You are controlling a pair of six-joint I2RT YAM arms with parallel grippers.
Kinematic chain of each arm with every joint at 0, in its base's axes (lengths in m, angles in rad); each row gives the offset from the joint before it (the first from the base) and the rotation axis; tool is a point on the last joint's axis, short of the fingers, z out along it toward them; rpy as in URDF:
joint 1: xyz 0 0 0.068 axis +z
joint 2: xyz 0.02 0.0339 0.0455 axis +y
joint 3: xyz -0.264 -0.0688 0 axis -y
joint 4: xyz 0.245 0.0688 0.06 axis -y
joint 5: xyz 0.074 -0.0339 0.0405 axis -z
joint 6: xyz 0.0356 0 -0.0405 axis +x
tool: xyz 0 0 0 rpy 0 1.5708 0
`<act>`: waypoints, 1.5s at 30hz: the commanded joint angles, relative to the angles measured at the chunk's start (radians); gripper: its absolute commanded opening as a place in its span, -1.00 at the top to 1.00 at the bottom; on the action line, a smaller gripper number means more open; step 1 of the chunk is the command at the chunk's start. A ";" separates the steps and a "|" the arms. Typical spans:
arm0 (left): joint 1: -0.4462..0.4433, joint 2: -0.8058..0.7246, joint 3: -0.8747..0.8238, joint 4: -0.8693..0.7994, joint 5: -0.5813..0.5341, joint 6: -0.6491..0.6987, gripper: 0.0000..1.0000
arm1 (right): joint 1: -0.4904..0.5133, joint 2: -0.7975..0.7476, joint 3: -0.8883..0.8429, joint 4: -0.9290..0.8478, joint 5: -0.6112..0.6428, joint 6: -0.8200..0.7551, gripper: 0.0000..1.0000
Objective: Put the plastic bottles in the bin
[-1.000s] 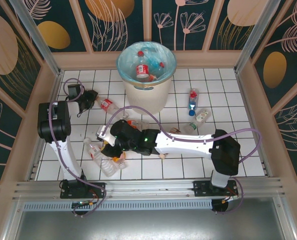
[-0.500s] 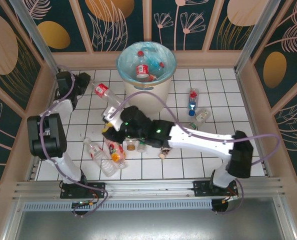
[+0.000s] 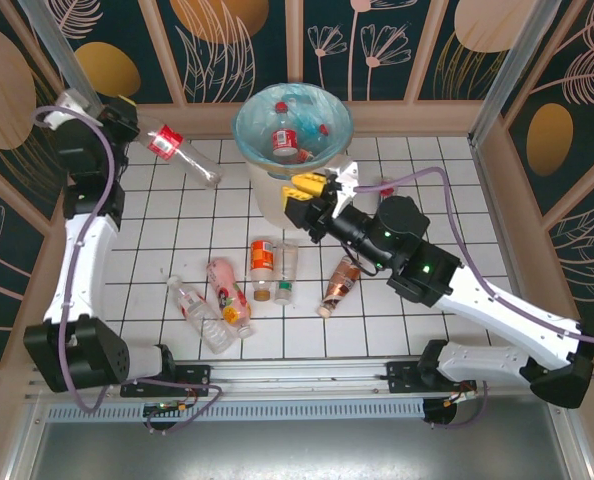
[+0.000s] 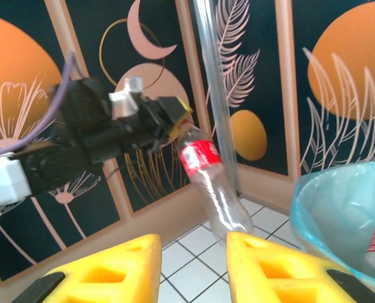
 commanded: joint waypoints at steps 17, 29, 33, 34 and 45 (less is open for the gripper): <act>-0.340 0.258 0.667 -0.236 0.041 0.349 1.00 | -0.354 0.202 0.414 -0.486 -0.025 0.121 0.03; -0.529 0.487 0.778 -0.059 -0.080 0.440 1.00 | -0.377 0.108 0.253 -0.459 -0.056 0.179 0.05; -0.576 0.581 0.819 -0.056 -0.090 0.448 1.00 | -0.377 0.084 0.208 -0.444 -0.035 0.187 0.05; -0.588 0.600 0.819 -0.048 -0.087 0.445 1.00 | -0.377 0.079 0.199 -0.441 -0.030 0.187 0.06; -0.640 0.726 0.769 -0.077 -0.057 0.440 1.00 | -0.378 0.078 0.163 -0.438 -0.029 0.192 0.05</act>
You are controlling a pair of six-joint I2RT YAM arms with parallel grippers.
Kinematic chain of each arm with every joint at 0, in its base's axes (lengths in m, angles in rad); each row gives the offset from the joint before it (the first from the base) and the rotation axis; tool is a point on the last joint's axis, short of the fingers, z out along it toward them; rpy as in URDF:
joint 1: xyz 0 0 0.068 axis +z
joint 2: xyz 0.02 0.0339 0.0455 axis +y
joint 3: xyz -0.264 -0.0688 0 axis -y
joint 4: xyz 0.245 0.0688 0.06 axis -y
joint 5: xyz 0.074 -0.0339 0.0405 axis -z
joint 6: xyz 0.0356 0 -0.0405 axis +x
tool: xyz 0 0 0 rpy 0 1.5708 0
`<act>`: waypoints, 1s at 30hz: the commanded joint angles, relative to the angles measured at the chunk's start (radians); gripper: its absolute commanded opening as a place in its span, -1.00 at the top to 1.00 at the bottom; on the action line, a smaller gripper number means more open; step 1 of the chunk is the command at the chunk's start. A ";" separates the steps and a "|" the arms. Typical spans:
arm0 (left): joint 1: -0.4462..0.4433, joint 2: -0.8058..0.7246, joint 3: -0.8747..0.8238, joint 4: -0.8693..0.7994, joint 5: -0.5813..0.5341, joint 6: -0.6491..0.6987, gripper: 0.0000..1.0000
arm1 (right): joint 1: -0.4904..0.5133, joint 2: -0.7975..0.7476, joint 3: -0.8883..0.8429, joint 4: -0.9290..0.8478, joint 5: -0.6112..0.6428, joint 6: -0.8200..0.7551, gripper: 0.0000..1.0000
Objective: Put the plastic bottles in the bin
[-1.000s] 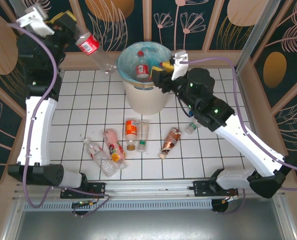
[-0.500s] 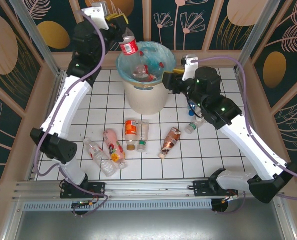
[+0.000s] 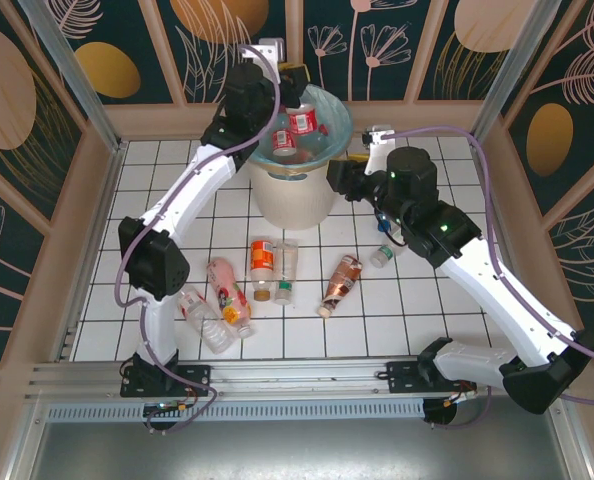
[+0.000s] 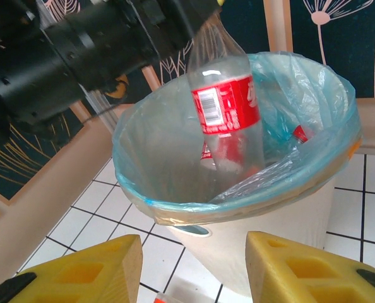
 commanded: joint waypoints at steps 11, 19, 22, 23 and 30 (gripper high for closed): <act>-0.011 -0.007 -0.226 -0.009 0.070 0.124 1.00 | -0.007 -0.025 -0.058 0.051 0.005 0.035 0.05; -0.011 -0.032 -0.319 -0.012 0.101 0.193 1.00 | -0.005 -0.027 -0.063 0.050 0.001 0.041 0.05; -0.011 -0.050 -0.342 -0.002 0.125 0.210 1.00 | -0.005 -0.031 -0.064 0.050 -0.004 0.046 0.05; -0.012 -0.068 -0.373 0.014 0.141 0.222 1.00 | -0.006 -0.034 -0.068 0.048 -0.006 0.049 0.06; -0.011 -0.177 -0.543 0.097 0.235 0.345 0.95 | -0.006 -0.070 -0.104 0.065 0.005 0.052 0.05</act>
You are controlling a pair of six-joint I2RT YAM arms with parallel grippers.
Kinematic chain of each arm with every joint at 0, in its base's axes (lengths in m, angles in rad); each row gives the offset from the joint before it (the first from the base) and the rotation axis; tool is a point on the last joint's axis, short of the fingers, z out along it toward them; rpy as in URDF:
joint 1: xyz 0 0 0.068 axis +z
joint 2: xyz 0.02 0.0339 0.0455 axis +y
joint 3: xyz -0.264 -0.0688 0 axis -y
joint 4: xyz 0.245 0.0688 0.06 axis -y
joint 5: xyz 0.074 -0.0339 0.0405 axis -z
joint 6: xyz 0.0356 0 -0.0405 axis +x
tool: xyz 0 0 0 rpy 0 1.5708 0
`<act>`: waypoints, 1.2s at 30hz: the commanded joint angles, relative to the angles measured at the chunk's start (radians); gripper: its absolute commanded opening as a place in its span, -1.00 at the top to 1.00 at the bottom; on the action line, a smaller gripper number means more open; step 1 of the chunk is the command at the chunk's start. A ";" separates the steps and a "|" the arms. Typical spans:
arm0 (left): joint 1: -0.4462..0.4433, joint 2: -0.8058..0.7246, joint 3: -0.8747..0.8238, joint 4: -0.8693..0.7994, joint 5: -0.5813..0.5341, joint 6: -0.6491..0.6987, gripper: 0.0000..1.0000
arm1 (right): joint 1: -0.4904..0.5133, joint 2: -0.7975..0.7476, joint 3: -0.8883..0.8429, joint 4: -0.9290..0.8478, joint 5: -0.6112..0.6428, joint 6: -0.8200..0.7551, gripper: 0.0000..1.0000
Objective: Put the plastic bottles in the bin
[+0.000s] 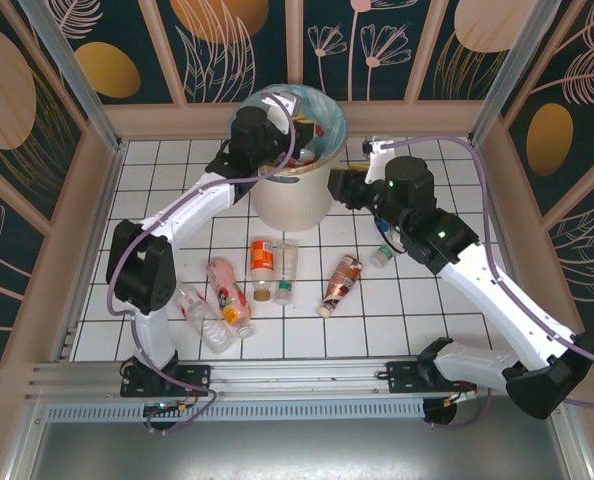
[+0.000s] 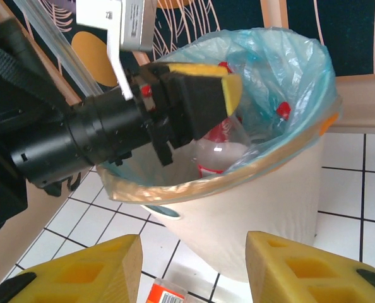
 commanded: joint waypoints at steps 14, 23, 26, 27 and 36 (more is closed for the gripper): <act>0.004 -0.039 -0.061 -0.211 -0.004 0.120 0.89 | -0.004 -0.034 -0.027 0.043 -0.024 0.036 0.05; 0.006 -0.057 0.013 -0.297 -0.003 0.081 0.23 | -0.006 -0.059 -0.035 0.040 -0.004 0.024 0.04; 0.006 -0.080 0.071 -0.285 0.022 0.044 -0.10 | -0.005 -0.053 -0.027 0.044 -0.009 0.023 0.04; 0.006 -0.089 0.093 -0.278 0.023 0.029 -0.15 | -0.005 -0.052 -0.024 0.046 -0.011 0.024 0.04; 0.006 -0.215 0.110 -0.235 -0.018 -0.037 -0.17 | -0.004 -0.023 -0.005 0.060 -0.024 0.021 0.04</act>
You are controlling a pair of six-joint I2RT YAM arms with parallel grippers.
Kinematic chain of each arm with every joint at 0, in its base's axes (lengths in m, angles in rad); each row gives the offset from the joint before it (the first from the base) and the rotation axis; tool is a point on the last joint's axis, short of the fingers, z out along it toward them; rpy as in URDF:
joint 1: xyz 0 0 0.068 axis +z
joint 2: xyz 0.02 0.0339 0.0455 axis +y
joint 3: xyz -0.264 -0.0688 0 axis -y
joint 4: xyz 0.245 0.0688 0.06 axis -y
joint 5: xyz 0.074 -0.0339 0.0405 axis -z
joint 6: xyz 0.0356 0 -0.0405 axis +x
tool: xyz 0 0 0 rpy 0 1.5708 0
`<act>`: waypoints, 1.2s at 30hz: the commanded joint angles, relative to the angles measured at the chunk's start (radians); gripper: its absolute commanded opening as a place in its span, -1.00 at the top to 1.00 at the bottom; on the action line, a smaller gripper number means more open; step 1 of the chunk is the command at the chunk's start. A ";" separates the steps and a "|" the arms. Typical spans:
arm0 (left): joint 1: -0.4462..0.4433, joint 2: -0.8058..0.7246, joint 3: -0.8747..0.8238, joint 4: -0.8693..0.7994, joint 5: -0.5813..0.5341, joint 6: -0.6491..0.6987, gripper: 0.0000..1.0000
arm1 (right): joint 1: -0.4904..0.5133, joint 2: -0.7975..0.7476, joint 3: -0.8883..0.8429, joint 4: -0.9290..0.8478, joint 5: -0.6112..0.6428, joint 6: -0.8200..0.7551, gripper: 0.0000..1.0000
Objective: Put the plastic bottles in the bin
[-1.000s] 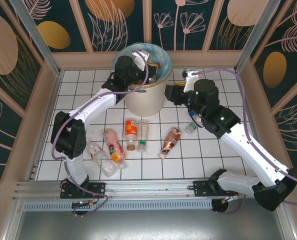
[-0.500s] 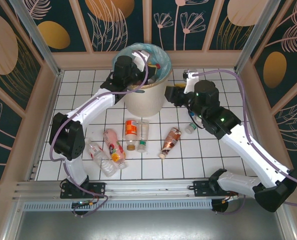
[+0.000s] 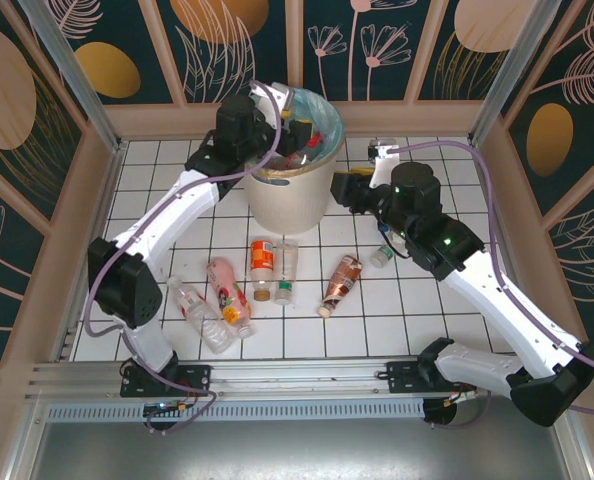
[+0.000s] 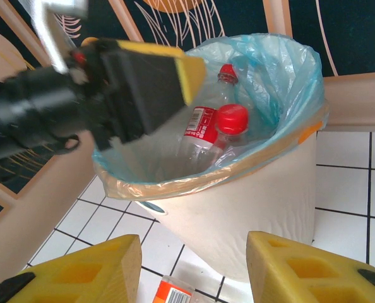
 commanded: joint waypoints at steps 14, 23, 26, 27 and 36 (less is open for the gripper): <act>0.010 -0.284 -0.257 0.030 -0.217 0.041 0.35 | -0.018 0.391 0.425 -0.142 0.034 -0.050 0.24; 0.013 -0.432 -0.592 0.270 -0.336 0.012 0.61 | -0.021 0.524 0.574 -0.184 -0.020 -0.029 0.33; 0.013 -0.441 -0.594 0.271 -0.398 -0.008 0.55 | 0.005 0.489 0.524 -0.136 -0.021 -0.028 0.31; 0.013 -0.449 -0.602 0.281 -0.409 -0.006 0.50 | 0.018 0.461 0.488 -0.102 -0.047 -0.033 0.30; 0.013 -0.543 -0.692 0.402 -0.531 0.001 0.40 | 0.133 0.138 0.067 0.184 0.003 -0.104 0.24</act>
